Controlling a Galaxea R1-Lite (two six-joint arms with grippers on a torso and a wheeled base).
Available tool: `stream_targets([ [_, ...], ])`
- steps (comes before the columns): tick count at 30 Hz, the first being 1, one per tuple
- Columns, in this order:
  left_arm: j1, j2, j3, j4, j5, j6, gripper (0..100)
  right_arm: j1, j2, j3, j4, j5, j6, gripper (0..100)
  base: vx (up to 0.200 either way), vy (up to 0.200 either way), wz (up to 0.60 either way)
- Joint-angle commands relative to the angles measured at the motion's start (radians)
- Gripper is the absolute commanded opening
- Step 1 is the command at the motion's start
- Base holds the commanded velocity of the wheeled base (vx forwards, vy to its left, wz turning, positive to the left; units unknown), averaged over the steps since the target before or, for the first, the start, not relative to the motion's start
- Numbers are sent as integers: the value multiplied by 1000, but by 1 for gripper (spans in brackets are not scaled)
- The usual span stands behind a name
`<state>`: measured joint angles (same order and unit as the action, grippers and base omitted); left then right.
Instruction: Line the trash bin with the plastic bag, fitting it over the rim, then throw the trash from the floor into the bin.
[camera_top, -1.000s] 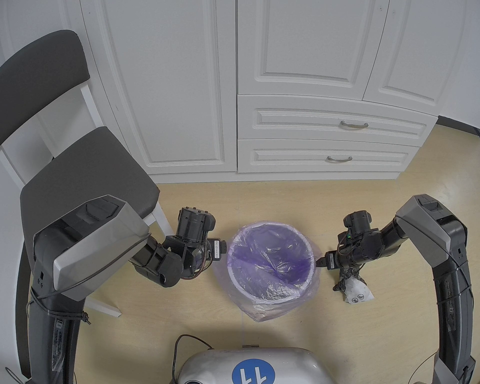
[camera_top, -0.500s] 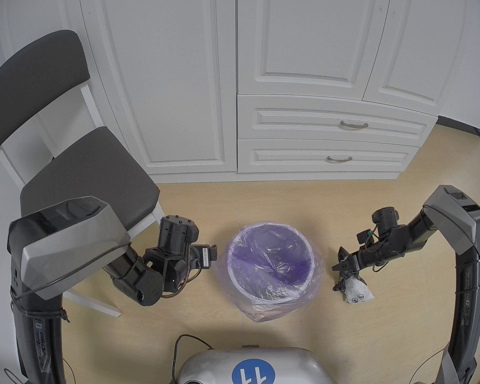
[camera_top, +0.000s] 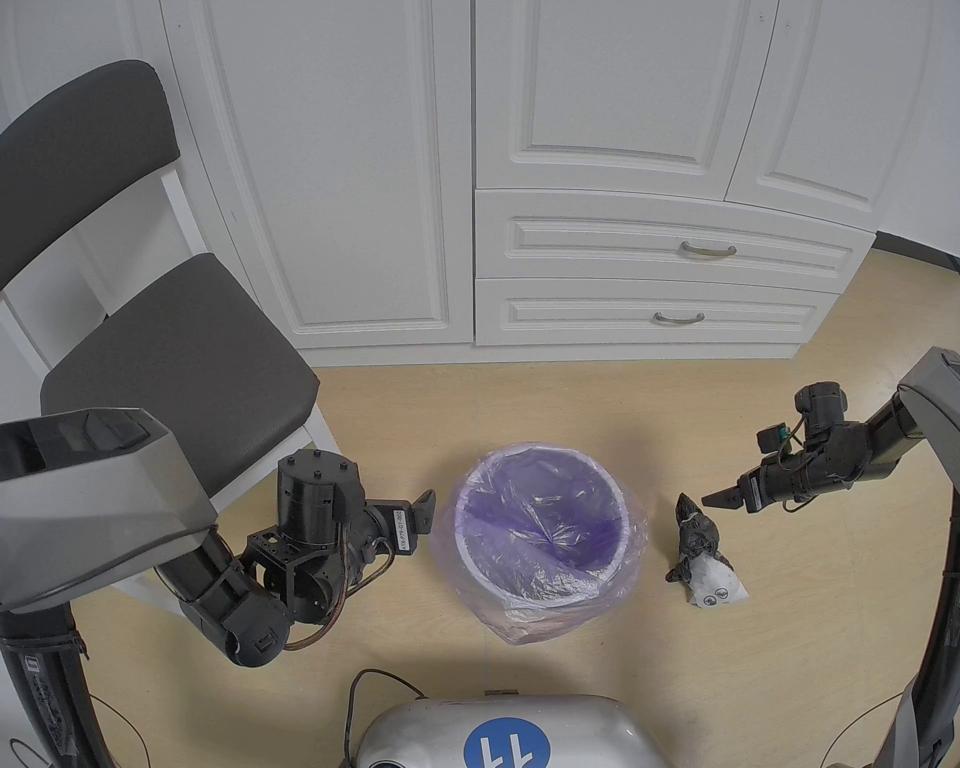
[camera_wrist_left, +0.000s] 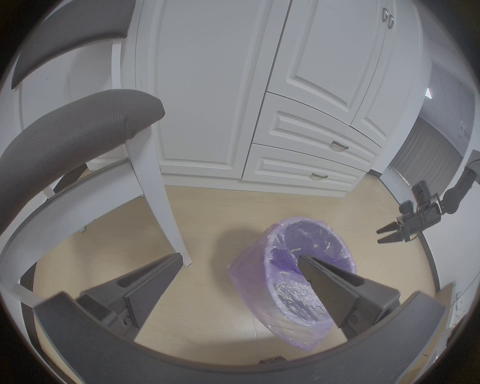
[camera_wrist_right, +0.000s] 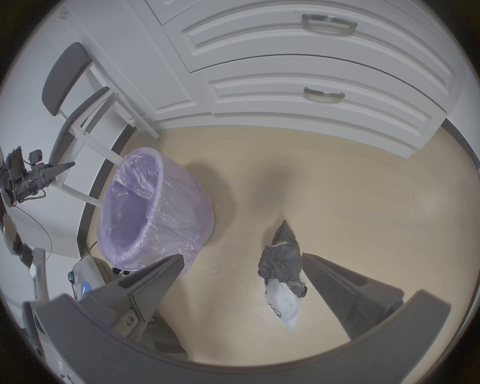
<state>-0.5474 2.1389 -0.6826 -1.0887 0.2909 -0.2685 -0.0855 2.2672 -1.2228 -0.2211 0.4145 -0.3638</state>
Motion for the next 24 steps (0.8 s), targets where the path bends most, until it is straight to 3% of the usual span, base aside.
stream_targets([
  [1, -16, -22, 40, -40, 1, 0, 100, -7, -49, 40, -75, 32, 2, 100, 0, 0, 0],
  [3, -16, -22, 35, -49, -1, 5, 100, -7, -49, 75, -170, 67, 6, 100, 0, 0, 0],
  [7, -8, -36, 24, -53, -2, 11, 100, 9, -37, 98, -294, 67, 72, 100, 0, 0, 0],
  [10, -8, -99, 38, -42, -4, 11, 100, 44, -6, 39, -277, 50, 237, 100, 0, 0, 0],
  [13, -9, -136, 43, -39, -2, 9, 100, 67, 49, -87, -155, -36, 336, 100, 0, 0, 0],
  [14, -9, -136, 43, -39, -2, 9, 100, 67, 49, -87, -155, -36, 336, 100, 0, 0, 0],
  [15, -9, -148, 49, -39, -2, 9, 100, 81, 87, -187, -31, -106, 379, 100, 0, 0, 0],
  [17, -9, -152, 52, -42, -2, 9, 100, 93, 141, -319, 135, -166, 436, 100, 0, 0, 0],
  [20, -11, -152, 58, -45, -2, 9, 100, 104, 209, -466, 322, -180, 496, 100, 0, 0, 0],
  [24, -9, -142, 58, -46, -2, 9, 100, 133, 296, -554, 436, -186, 505, 100, 0, 0, 0],
])
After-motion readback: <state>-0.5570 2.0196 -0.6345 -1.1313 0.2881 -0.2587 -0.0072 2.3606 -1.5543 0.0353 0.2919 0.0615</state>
